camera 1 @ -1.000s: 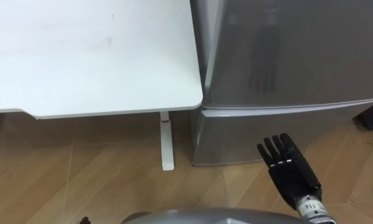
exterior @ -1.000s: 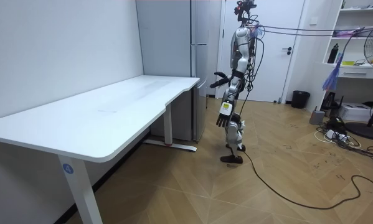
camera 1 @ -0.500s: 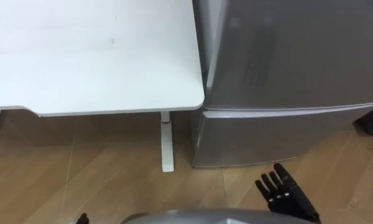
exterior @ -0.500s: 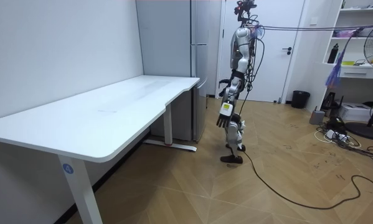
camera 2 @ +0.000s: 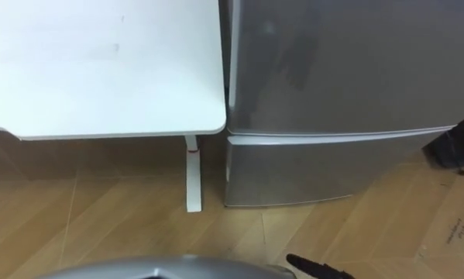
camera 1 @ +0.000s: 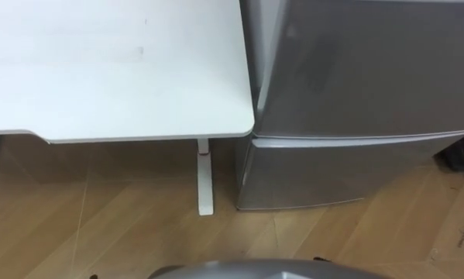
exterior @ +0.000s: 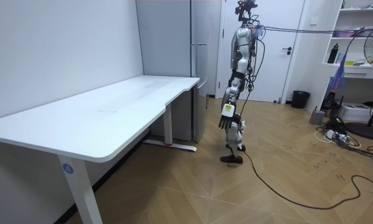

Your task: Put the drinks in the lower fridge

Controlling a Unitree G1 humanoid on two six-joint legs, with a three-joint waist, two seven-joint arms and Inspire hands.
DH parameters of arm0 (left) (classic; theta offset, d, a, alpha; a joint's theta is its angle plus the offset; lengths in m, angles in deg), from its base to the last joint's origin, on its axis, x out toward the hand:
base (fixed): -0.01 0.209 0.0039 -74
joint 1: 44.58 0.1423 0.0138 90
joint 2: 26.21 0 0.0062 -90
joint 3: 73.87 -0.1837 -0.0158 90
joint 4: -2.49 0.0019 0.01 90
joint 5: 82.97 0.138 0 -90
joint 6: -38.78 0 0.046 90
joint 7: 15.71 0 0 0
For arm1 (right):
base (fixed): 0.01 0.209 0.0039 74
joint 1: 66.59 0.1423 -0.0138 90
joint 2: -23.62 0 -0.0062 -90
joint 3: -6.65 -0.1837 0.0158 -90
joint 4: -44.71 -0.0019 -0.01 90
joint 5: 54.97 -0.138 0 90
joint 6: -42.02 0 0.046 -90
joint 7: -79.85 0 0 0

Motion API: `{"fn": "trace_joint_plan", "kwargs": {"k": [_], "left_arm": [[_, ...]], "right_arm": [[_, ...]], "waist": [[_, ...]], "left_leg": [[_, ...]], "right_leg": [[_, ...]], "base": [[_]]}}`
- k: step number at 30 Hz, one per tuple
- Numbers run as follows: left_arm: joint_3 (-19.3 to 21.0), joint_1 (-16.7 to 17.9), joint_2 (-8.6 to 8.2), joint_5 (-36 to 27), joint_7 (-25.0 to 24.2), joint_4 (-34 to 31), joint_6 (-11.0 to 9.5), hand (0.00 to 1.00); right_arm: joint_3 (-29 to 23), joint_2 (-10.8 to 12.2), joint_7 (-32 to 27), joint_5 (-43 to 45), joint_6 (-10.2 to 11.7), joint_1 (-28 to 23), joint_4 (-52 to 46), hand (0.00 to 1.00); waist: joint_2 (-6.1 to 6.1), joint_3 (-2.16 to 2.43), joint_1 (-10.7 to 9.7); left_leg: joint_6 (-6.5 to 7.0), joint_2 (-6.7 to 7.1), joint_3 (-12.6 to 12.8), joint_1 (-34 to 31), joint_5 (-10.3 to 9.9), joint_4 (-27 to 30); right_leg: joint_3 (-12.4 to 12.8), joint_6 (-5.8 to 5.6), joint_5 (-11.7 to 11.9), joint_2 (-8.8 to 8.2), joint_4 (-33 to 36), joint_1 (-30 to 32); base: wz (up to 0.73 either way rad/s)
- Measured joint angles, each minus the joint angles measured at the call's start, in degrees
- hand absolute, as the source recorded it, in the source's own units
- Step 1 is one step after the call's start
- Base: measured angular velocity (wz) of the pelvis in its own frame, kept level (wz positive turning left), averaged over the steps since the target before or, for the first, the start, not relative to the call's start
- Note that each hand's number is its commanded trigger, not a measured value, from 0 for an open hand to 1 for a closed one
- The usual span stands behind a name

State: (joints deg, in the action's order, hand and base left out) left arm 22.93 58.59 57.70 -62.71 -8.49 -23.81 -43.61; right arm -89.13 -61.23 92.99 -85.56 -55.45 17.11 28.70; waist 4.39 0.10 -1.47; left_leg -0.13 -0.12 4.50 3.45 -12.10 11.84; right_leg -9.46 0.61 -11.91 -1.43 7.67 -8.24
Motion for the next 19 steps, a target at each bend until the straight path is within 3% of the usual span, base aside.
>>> {"fn": "trace_joint_plan", "kwargs": {"k": [7,11,13,19], "left_arm": [[0.2,-0.3,-0.51,1.8,-0.2,-0.1,0.0,0.00],[0.0,-0.9,-0.90,5.0,-0.7,0.0,0.9,0.00],[-0.2,-1.7,-0.91,5.0,-1.1,1.0,2.0,0.00],[-2.8,-3.0,-1.29,5.0,-1.6,1.0,4.3,0.00]], "right_arm": [[0.2,0.4,-3.1,12.2,1.5,0.7,-0.2,0.00],[1.1,0.4,-4.3,22.9,2.6,0.8,-1.8,0.00],[4.1,-0.2,-4.8,30.2,2.6,1.6,-2.6,0.00],[13.7,-0.2,-6.8,49.2,-1.4,2.3,-1.9,0.00]], "waist": [[-1.04,-0.54,0.2],[-1.35,-0.52,0.4],[-1.43,-0.41,0.6],[-1.49,-0.29,2.7]], "left_leg": [[-0.02,0.14,-0.9,-0.8,0.0,0.0],[-0.02,0.11,-0.4,-0.9,0.0,0.0],[-0.02,0.07,-0.1,-0.8,0.0,0.0],[0.08,0.31,-0.7,-0.7,-0.1,0.9]], "right_leg": [[-0.1,0.02,-0.2,0.01,-0.1,0.3],[0.0,0.02,-0.2,0.03,0.0,0.6],[0.2,0.03,-0.2,0.03,0.1,0.7],[0.1,-0.09,-0.3,-0.17,0.2,0.1]], "base": [[0.08],[-0.05],[-0.04],[0.04]]}}
